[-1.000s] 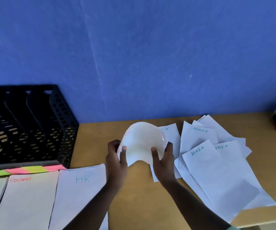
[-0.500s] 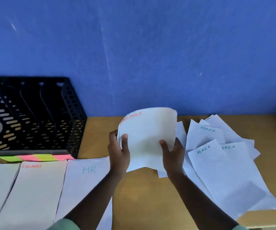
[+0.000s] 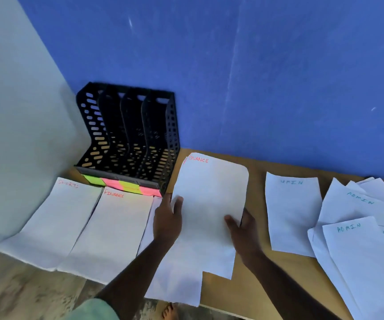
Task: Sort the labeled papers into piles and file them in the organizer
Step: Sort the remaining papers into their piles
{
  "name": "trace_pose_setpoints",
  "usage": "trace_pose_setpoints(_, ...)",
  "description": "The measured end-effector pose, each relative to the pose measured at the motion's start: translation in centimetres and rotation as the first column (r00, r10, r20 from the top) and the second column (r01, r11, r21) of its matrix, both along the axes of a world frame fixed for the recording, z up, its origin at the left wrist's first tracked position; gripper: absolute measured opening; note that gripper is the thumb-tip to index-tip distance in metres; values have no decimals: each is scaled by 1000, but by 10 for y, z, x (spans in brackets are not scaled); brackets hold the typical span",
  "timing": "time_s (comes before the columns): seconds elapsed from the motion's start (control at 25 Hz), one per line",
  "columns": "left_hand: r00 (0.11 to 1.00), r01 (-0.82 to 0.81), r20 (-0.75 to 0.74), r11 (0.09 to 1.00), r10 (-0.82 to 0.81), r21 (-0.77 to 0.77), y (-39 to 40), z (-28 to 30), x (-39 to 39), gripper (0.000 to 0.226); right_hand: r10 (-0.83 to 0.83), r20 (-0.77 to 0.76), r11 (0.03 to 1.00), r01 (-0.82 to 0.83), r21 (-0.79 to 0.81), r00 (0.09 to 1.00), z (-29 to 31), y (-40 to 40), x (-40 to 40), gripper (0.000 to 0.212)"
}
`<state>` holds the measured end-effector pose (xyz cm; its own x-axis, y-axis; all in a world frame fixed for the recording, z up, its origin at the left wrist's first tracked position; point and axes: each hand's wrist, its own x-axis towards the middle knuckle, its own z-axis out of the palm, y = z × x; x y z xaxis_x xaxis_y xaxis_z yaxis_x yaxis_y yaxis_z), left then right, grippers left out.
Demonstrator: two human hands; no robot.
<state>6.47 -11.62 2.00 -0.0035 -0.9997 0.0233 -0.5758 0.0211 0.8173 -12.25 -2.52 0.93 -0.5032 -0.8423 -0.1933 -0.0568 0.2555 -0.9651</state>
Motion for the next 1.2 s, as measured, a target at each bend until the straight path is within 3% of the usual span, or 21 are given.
trace_pose_setpoints(0.24, 992, -109, 76, 986, 100, 125, -9, -8, 102, 15, 140, 125, 987, -149, 63, 982, -12, -22, 76, 29)
trace_pose_setpoints(0.4, 993, -103, 85, 973, 87, 205, -14, -10, 145, 13, 144, 91, 978, -156, 141, 985, -20, -36, 113, 13)
trace_pose_setpoints(0.68, 986, -163, 5, 943, 169, 289, -29, -21, 204, 19, 153, 55, 964, -162, 209, 987, -22, -63, 171, 16)
trace_pose_setpoints(0.84, 989, -147, 59, 952, 136, 267, -39, -28, 230, 7, 102, 67, 956, -116, 268, 993, -28, -68, 194, 21)
trace_pose_setpoints(0.96, 986, -142, 124, 950, 111, 278, -45, -33, 246, 16, 109, 92, 936, -133, 325, 990, -33, -69, 204, 31)
trace_pose_setpoints(1.08, 971, -177, 203, 945, 123, 276, -55, -41, 259, 32, 180, 31, 891, -176, 418, 983, -38, -66, 214, 38)
trace_pose_setpoints(1.2, 959, -213, 246, 931, 141, 296, -68, -46, 272, 15, 304, -78, 839, -229, 493, 949, -41, -62, 229, 22)
